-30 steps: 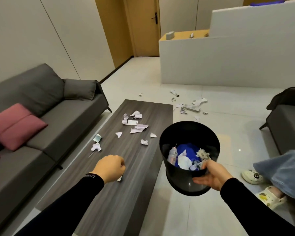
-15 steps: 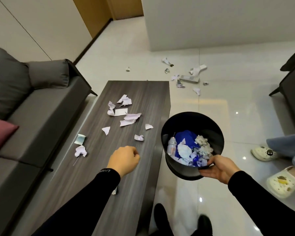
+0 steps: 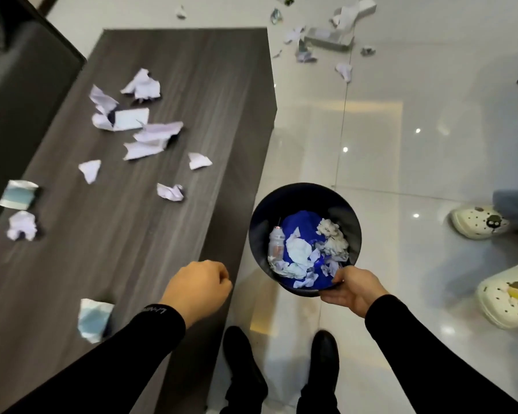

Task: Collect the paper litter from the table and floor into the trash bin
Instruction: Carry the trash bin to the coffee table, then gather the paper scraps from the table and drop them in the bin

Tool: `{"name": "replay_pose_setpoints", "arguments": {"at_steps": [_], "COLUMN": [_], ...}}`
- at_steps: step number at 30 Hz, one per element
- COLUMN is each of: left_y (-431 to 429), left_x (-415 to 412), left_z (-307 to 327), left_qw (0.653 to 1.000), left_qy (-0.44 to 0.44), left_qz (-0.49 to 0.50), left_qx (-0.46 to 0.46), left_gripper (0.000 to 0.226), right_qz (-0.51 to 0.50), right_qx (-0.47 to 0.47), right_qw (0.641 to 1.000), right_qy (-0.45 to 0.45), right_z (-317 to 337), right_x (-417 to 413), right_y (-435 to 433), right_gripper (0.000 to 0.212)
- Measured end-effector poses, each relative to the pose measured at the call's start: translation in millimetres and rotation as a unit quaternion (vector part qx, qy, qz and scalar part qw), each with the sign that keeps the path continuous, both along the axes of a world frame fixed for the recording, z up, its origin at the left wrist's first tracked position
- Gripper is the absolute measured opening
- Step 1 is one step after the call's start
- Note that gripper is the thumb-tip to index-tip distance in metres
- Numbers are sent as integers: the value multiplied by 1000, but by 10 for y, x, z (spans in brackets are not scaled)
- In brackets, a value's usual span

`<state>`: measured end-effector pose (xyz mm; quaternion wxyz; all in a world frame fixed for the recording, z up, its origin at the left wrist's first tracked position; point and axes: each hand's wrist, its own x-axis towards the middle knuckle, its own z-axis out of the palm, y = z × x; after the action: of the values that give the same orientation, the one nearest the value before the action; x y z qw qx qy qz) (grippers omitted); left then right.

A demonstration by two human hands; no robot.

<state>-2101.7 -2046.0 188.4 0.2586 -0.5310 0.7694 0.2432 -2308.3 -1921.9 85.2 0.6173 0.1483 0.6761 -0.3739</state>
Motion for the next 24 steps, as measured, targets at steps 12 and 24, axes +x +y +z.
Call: {"name": "replay_pose_setpoints", "arguments": {"at_steps": [12, 24], "left_y": [-228, -190], "left_x": [-59, -153], "left_z": [-1743, -2038], "left_qw": [992, 988], "left_qy": [4, 43], "left_qz": [113, 121], "left_qx": [52, 86], "left_gripper": [25, 26], "right_qz": [35, -37], "right_qx": [67, 88], "right_qw": [997, 995], "right_qy": [-17, 10], "right_z": [-1723, -2158], "right_x": [57, 99], "right_y": [-148, -101], "right_gripper": [46, 46]}}
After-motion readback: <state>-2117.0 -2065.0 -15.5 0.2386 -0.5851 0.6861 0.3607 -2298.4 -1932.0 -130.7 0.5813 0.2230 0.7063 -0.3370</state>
